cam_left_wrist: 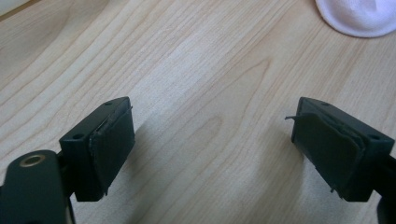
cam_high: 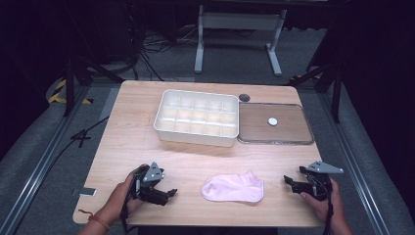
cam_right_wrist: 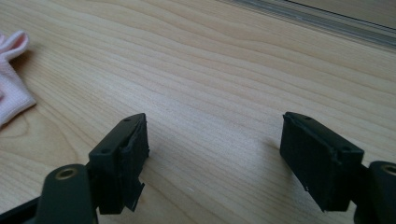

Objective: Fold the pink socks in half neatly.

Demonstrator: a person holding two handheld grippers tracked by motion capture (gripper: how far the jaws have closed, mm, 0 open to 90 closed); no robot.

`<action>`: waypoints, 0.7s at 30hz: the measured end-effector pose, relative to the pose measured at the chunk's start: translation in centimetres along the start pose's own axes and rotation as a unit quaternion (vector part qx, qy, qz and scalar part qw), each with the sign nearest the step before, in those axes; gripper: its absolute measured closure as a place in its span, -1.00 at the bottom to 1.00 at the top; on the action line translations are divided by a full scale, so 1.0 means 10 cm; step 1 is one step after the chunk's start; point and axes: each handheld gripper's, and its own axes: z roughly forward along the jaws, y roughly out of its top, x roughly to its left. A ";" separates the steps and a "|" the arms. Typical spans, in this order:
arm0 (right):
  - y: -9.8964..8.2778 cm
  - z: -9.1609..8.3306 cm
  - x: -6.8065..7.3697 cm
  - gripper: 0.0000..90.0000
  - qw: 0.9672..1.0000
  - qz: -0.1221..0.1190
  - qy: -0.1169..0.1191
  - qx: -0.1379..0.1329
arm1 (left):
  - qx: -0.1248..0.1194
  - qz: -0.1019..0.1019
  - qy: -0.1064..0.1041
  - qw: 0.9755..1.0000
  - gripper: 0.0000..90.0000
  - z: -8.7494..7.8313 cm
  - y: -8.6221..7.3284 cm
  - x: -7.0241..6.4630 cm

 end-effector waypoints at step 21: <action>0.00 -0.02 -0.01 -0.51 1.000 -0.018 0.018 0.011 | 0.018 0.000 -0.003 1.000 -1.00 -0.02 -0.03 0.10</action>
